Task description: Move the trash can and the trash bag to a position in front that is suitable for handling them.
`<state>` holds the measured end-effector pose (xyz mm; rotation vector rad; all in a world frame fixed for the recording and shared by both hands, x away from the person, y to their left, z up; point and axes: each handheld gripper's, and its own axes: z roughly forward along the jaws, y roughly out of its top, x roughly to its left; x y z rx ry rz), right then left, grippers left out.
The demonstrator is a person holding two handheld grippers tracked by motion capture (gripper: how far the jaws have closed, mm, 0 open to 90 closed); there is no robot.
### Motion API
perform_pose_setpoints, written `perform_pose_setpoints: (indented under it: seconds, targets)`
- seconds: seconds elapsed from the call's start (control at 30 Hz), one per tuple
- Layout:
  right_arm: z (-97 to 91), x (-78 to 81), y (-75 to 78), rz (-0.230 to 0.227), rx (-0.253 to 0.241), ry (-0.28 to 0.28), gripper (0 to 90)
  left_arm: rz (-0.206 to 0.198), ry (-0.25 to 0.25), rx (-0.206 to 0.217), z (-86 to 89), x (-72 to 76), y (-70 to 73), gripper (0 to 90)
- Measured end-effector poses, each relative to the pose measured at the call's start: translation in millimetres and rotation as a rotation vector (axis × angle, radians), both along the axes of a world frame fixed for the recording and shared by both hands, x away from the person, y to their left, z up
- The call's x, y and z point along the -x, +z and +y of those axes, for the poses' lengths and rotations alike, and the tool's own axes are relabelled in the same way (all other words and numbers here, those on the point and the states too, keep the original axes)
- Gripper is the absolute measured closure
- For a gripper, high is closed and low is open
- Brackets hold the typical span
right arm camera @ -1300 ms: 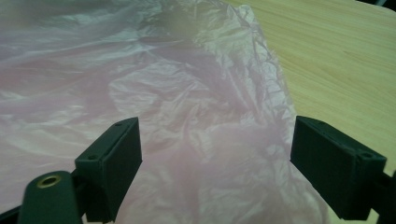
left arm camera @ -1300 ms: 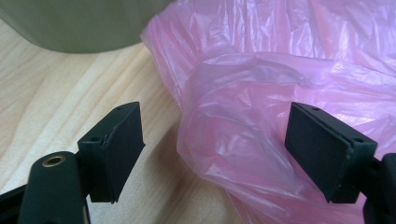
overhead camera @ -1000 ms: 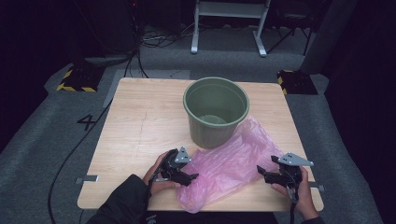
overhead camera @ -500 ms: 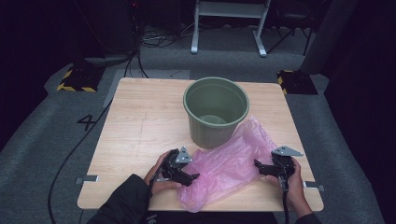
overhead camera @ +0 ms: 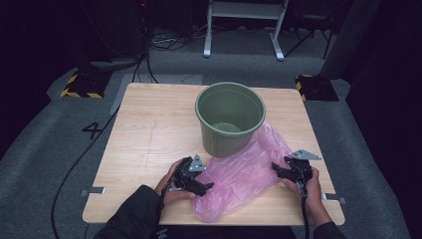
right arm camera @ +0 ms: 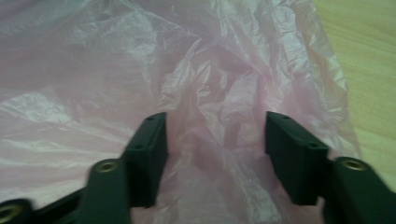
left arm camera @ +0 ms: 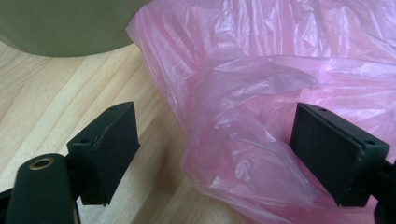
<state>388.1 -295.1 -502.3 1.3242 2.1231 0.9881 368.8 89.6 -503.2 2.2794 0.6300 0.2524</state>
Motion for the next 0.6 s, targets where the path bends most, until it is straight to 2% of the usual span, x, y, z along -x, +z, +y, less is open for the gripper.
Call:
perform_pose_setpoints:
  seconds: [0.03, 0.2, 0.27, 0.3, 0.37, 0.5, 0.6]
  targets:
    - [-1.0, -4.5, 0.3, -0.003, -0.004, 0.016, 51.2, 0.000, 0.002, 0.000, -0.6, -1.3, -0.1, 15.0]
    - [-4.3, -17.2, 0.7, -0.006, -0.016, 0.043, 68.0, 0.000, 0.009, 0.001, -1.8, -4.6, 0.0, 15.0]
    - [-5.6, -20.2, 0.7, -0.005, -0.022, 0.047, 70.7, 0.000, 0.010, -0.001, -1.9, -5.3, 0.1, 15.0]
    - [-8.0, -25.7, 0.8, 0.006, -0.042, 0.064, 75.1, -0.001, 0.015, -0.001, -2.2, -6.7, 0.1, 15.1]
    - [-9.8, -30.3, 0.9, 0.008, -0.047, 0.083, 78.6, -0.003, 0.015, 0.001, -2.5, -7.5, 0.0, 15.1]
    - [-8.0, -37.0, 1.0, -0.015, -0.004, 0.127, 83.9, -0.006, 0.011, 0.002, -3.0, -8.1, 0.0, 15.1]
    - [-6.1, -39.4, 1.5, -0.048, 0.031, 0.174, 85.5, -0.031, -0.002, -0.015, -3.1, -6.4, 1.5, 15.2]
